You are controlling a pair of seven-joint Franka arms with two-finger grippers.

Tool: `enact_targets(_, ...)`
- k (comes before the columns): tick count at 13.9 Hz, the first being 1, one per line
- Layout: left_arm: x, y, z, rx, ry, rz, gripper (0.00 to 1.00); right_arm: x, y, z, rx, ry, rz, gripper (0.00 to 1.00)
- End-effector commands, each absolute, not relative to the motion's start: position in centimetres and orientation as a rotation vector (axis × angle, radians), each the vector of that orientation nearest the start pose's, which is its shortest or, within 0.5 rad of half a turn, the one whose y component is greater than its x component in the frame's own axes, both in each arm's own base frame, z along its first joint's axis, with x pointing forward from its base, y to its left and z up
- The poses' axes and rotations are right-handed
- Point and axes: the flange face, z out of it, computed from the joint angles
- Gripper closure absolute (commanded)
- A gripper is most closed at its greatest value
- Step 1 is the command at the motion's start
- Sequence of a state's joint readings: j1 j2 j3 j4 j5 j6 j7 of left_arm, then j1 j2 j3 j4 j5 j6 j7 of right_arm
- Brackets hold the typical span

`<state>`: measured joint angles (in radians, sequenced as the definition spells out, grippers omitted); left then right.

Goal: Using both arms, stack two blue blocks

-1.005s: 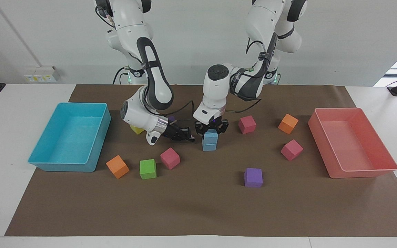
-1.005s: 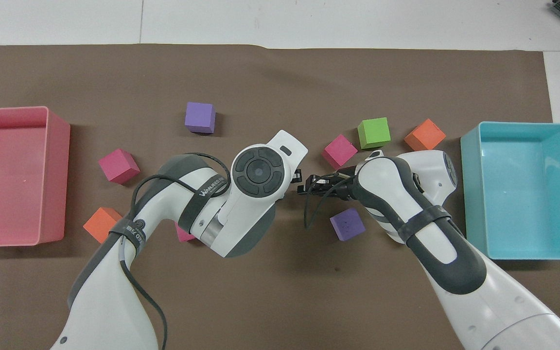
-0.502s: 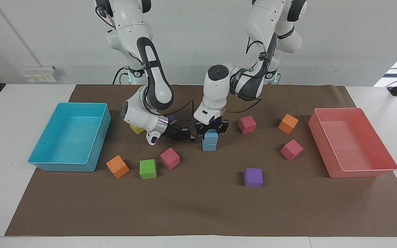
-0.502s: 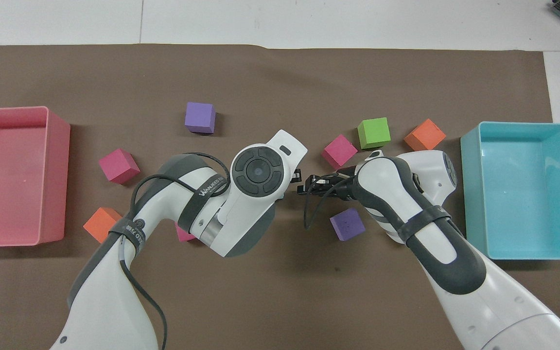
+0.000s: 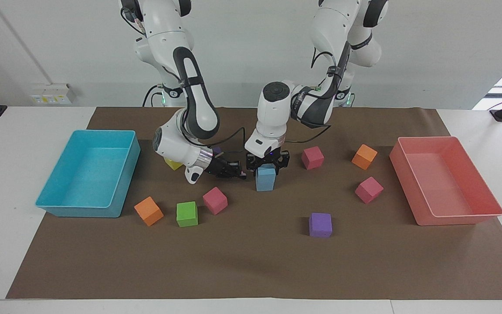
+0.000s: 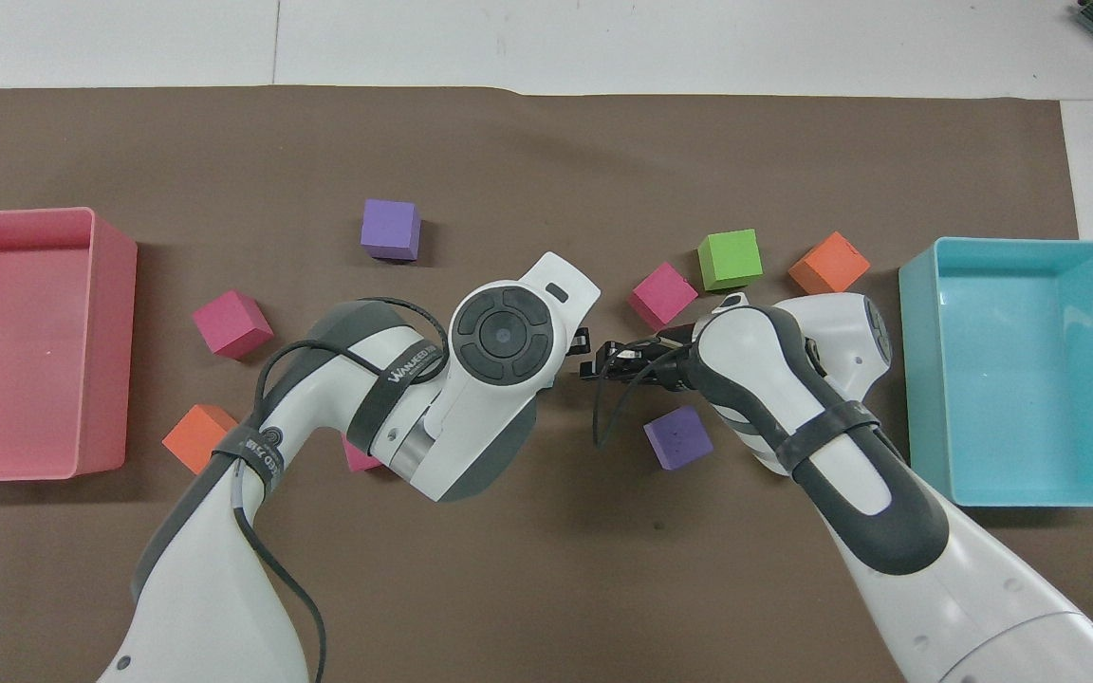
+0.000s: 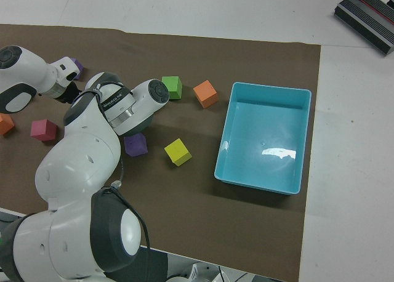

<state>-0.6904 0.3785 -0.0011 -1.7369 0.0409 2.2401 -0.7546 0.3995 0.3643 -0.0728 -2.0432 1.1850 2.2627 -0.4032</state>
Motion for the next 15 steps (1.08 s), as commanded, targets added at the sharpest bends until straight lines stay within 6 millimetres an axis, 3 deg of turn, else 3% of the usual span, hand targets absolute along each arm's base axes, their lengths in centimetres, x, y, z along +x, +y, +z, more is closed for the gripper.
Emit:
enact_targets(1,51.6,-42.6,37.1,-3.179,-0.069,-0.208,0.0,55.3,21.6,26.1,-2.306,0.174,0.078,1.0)
enact_targets(4,51.4,-42.2,38.4,-3.177,-0.069,-0.207,0.0,55.3,21.6,26.0,-2.307,0.175,0.078,1.0)
enact_targets(7,50.8,-41.0,42.6,-3.177,-0.079,-0.209,0.0,55.3,21.6,26.0,-2.307,0.175,0.078,1.0)
enact_targets(9,50.4,-40.0,44.3,-3.167,-0.083,-0.194,0.0,55.4,21.5,26.1,-2.307,0.176,0.075,1.0)
enact_targets(12,50.9,-36.2,46.6,-3.164,-0.117,-0.203,0.0,55.6,21.5,26.2,-2.315,0.163,0.071,1.0)
enact_targets(15,51.1,-31.3,48.8,-3.144,0.003,-0.182,0.0,56.3,21.0,27.3,-2.325,0.161,0.057,1.0)
